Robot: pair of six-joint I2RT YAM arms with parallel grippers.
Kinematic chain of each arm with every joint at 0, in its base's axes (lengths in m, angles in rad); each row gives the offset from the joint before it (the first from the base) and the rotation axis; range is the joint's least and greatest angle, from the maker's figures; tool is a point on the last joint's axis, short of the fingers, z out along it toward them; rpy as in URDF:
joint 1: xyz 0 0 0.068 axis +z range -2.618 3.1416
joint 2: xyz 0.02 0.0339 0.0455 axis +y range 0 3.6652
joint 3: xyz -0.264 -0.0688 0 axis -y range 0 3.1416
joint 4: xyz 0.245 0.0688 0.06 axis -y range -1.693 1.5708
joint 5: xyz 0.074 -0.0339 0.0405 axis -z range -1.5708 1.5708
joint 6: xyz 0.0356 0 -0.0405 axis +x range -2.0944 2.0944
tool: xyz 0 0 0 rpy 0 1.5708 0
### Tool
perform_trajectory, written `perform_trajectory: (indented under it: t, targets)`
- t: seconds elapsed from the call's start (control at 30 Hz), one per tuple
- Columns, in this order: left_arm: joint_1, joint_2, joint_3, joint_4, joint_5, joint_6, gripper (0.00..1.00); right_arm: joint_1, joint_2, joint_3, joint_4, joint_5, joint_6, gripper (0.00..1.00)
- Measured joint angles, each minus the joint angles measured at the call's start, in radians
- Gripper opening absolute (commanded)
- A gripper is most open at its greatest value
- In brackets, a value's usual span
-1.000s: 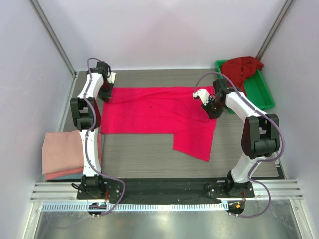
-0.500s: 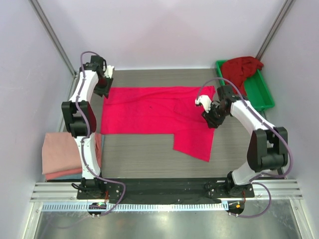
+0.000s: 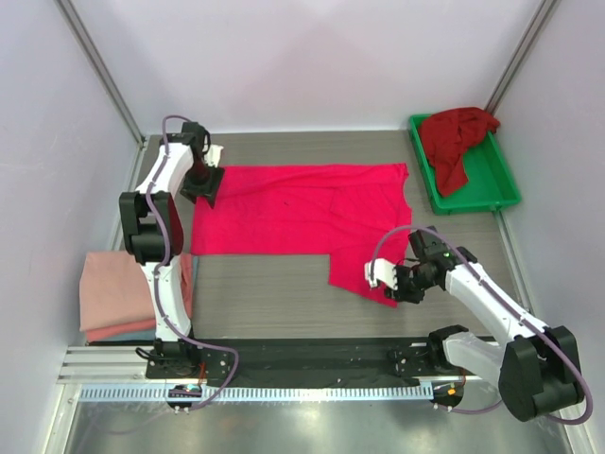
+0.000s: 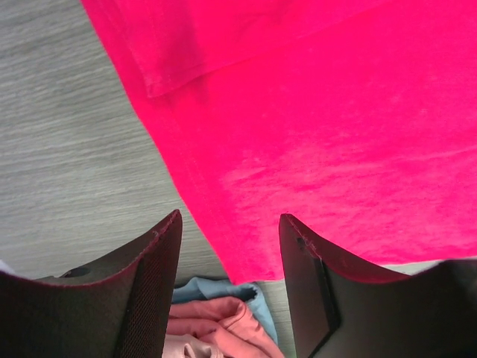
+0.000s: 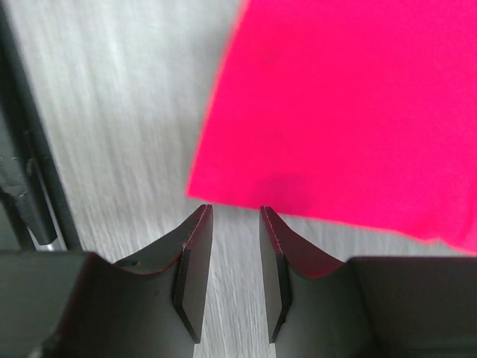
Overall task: Fold and stack the t-shirts
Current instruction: Fold the tshirt
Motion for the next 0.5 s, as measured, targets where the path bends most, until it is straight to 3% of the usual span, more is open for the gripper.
perform_trajectory:
  t: [0.5]
  targets:
    - [0.001, -0.005, -0.042, 0.004, -0.087, -0.010, 0.56, 0.107, 0.038, -0.027, -0.052, -0.005, -0.187, 0.36]
